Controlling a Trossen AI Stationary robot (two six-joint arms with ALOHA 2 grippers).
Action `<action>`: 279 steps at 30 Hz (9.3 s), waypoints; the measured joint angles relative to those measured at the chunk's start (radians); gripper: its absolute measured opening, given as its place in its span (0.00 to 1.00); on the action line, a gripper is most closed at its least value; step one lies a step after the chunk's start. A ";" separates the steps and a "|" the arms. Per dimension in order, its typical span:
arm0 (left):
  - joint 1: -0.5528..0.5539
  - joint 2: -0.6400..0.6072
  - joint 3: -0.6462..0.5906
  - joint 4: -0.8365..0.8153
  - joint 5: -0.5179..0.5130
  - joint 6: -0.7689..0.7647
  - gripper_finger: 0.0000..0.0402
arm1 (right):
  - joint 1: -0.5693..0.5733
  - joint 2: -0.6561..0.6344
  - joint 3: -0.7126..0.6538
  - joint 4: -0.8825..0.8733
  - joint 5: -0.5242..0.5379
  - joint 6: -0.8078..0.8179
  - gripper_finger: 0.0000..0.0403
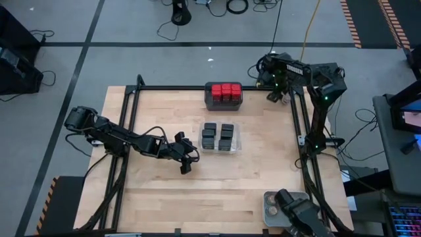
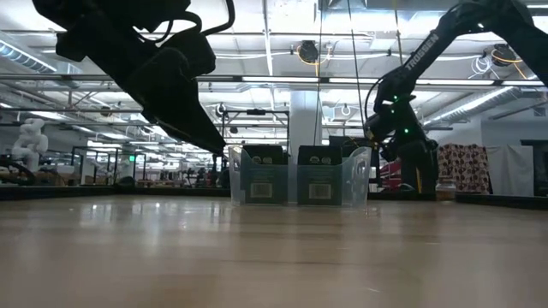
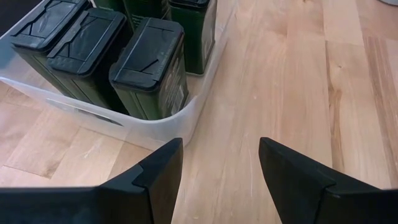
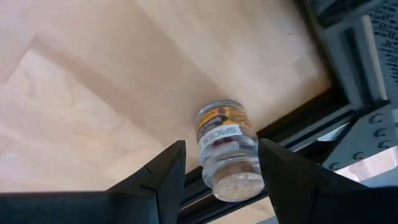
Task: Sort spices by type
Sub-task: Put the brown seasoning into the white bin
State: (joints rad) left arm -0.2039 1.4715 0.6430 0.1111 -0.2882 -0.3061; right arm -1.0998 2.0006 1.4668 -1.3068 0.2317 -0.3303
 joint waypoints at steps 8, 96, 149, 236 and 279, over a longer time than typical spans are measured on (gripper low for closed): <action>0.000 0.000 0.000 0.000 0.000 0.000 0.54 | 0.009 -0.027 -0.001 -0.017 0.087 0.089 0.45; 0.000 0.000 0.000 0.002 0.001 0.017 0.54 | 0.145 -0.067 -0.123 -0.074 -0.160 -0.014 0.00; 0.000 0.000 0.000 0.009 0.000 0.024 0.54 | 0.249 -0.520 -0.506 0.282 -0.153 -0.087 0.79; -0.001 0.000 0.000 0.015 0.000 -0.002 0.54 | 1.534 -0.780 -0.360 -0.054 -0.302 1.055 0.33; -0.015 0.000 0.000 0.125 -0.006 0.024 0.54 | 2.136 -0.307 -0.164 0.182 -0.331 1.695 0.30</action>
State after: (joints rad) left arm -0.2191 1.4715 0.6426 0.2363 -0.2939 -0.2825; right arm 1.0363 1.6939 1.3033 -1.1252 -0.0994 1.3651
